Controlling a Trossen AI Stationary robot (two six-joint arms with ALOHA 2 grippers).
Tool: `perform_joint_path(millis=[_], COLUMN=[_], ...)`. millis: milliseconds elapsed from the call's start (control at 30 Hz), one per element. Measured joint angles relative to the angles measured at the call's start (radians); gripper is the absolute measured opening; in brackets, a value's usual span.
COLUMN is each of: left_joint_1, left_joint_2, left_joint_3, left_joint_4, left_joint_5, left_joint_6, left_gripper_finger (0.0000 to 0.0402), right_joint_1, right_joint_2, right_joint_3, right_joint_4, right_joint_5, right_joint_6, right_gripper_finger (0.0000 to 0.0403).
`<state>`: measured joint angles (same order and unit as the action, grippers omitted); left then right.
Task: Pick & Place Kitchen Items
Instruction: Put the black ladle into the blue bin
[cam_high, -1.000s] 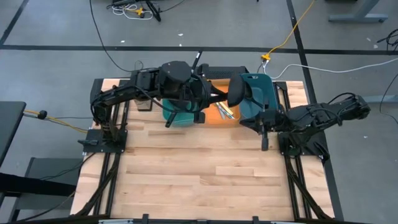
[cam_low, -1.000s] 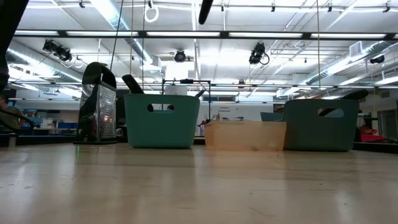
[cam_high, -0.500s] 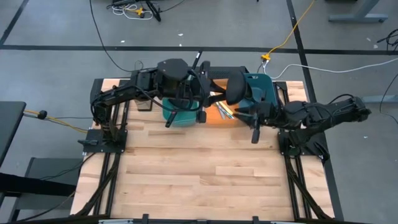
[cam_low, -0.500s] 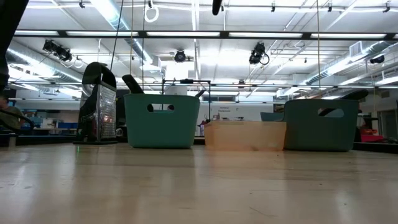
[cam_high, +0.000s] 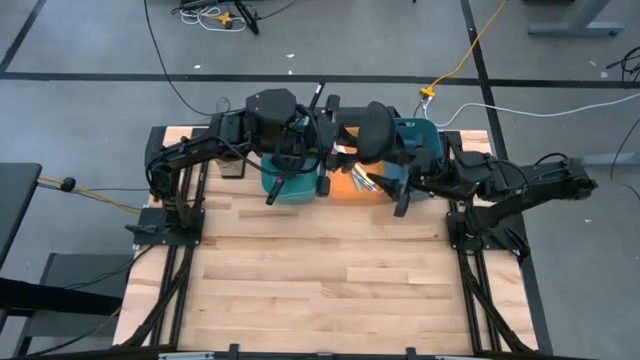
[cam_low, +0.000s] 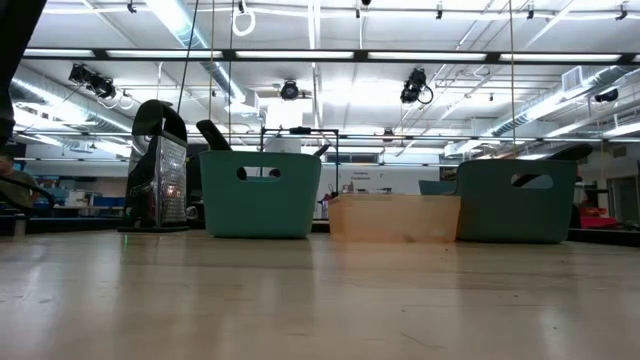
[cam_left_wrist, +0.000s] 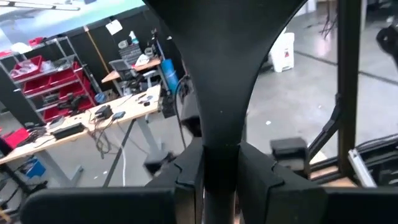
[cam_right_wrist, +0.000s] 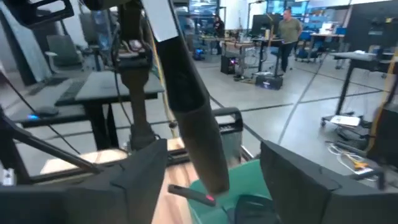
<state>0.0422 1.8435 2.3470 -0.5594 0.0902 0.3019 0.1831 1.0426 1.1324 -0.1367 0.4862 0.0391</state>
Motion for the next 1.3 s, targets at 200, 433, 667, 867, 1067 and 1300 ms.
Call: perform_joint_path(millis=[200, 433, 667, 867, 1067, 1300], left_joint_1=[0.000, 0.000, 0.000, 0.000, 0.000, 0.000], left_joint_2=[0.000, 0.000, 0.000, 0.000, 0.000, 0.000], left_joint_3=[0.000, 0.000, 0.000, 0.000, 0.000, 0.000], left_joint_4=[0.006, 0.006, 0.006, 0.006, 0.006, 0.006], left_joint_5=[0.010, 0.010, 0.010, 0.009, 0.008, 0.008], left_joint_6=[-0.011, -0.019, -0.026, -0.026, -0.025, -0.022], left_gripper_finger=[0.0068, 0.0068, 0.0068, 0.0068, 0.0068, 0.0068], right_joint_1=[-0.038, -0.059, -0.091, -0.116, -0.134, -0.134], right_joint_2=[0.046, 0.101, 0.149, 0.175, 0.176, 0.176], right_joint_3=[0.000, 0.000, 0.000, 0.000, 0.000, 0.000], right_joint_4=[0.089, 0.150, 0.226, 0.266, 0.267, 0.260], right_joint_5=[-0.132, -0.140, -0.230, -0.245, -0.278, -0.277], right_joint_6=[-0.004, -0.021, -0.023, -0.028, -0.028, -0.028], right_gripper_finger=[0.0301, 0.0324, 0.0327, 0.0327, 0.0327, 0.0322])
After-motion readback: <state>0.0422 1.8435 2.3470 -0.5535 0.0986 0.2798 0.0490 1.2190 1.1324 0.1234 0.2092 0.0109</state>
